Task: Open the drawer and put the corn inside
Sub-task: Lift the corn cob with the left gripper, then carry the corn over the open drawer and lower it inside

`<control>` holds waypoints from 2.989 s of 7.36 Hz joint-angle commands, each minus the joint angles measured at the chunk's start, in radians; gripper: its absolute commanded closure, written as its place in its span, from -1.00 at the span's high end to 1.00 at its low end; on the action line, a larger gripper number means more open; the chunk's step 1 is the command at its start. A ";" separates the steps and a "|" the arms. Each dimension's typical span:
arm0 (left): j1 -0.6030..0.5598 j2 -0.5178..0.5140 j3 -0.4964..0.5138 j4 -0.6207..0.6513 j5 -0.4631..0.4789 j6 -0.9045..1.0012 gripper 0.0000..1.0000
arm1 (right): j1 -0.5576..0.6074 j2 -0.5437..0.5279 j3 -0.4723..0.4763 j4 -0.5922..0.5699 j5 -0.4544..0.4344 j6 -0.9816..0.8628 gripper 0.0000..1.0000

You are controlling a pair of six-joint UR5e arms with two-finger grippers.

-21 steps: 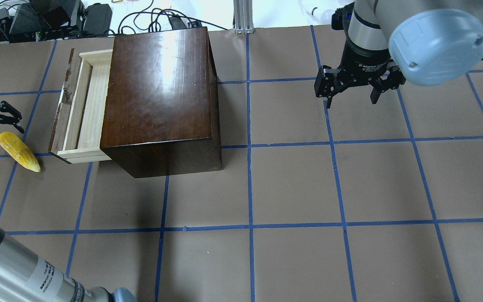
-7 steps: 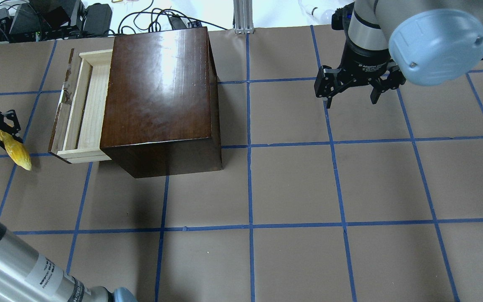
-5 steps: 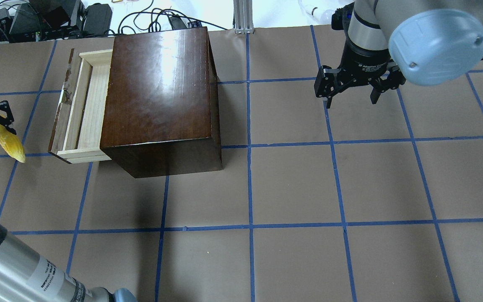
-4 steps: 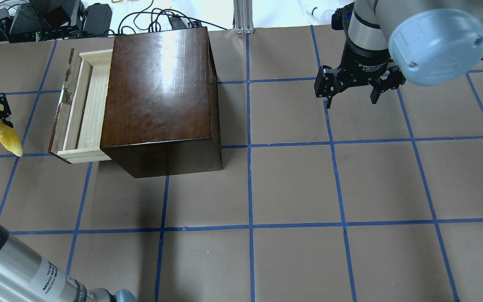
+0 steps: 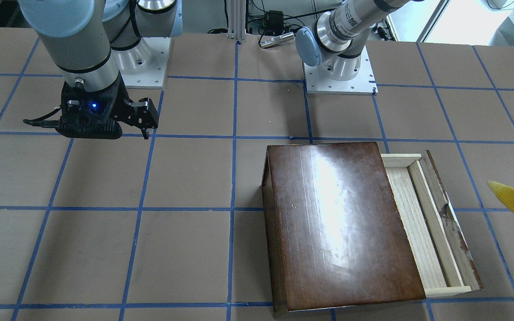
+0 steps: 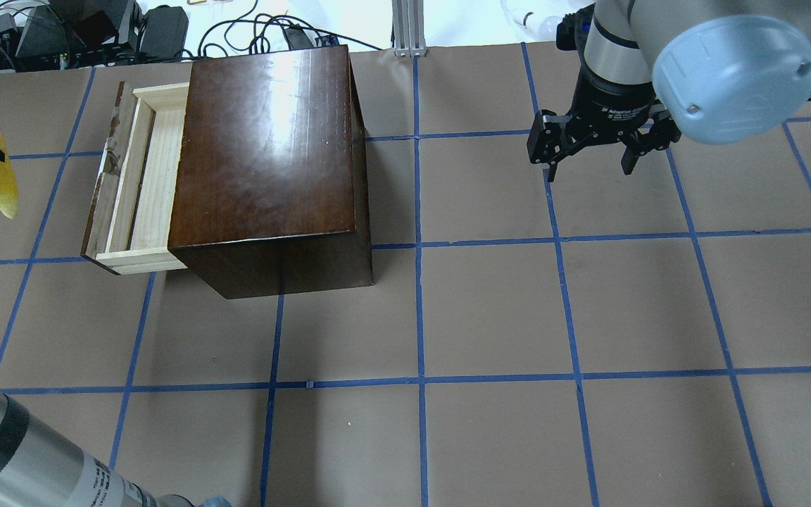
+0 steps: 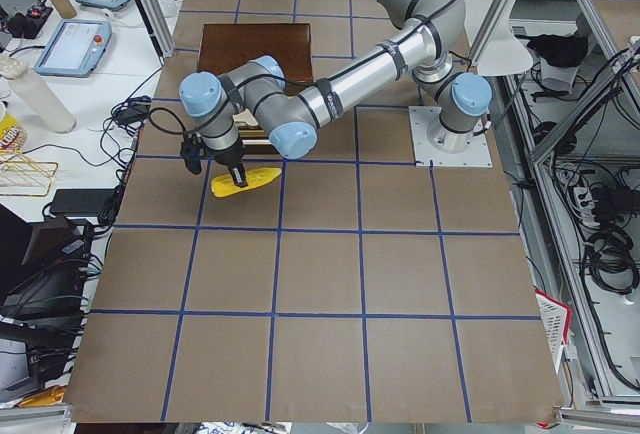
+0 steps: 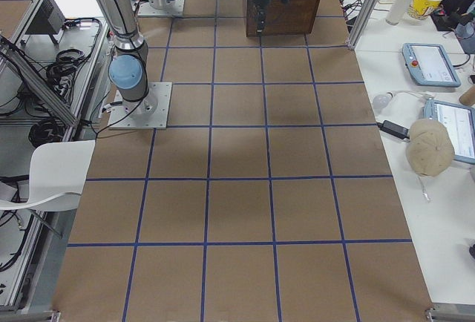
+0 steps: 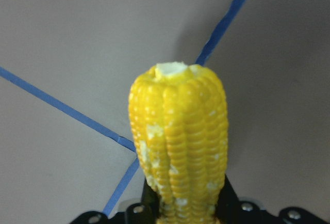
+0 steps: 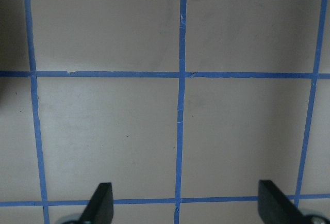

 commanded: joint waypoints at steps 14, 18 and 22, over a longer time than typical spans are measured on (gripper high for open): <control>-0.301 0.078 -0.097 -0.035 -0.089 0.082 -1.00 | 0.000 0.001 0.000 0.001 -0.001 0.000 1.00; -0.301 0.059 -0.160 0.024 -0.091 0.106 -0.98 | 0.000 0.001 0.000 0.001 -0.002 0.000 1.00; -0.301 0.041 -0.159 0.030 -0.091 0.101 0.45 | 0.000 0.000 0.000 0.001 -0.002 0.000 1.00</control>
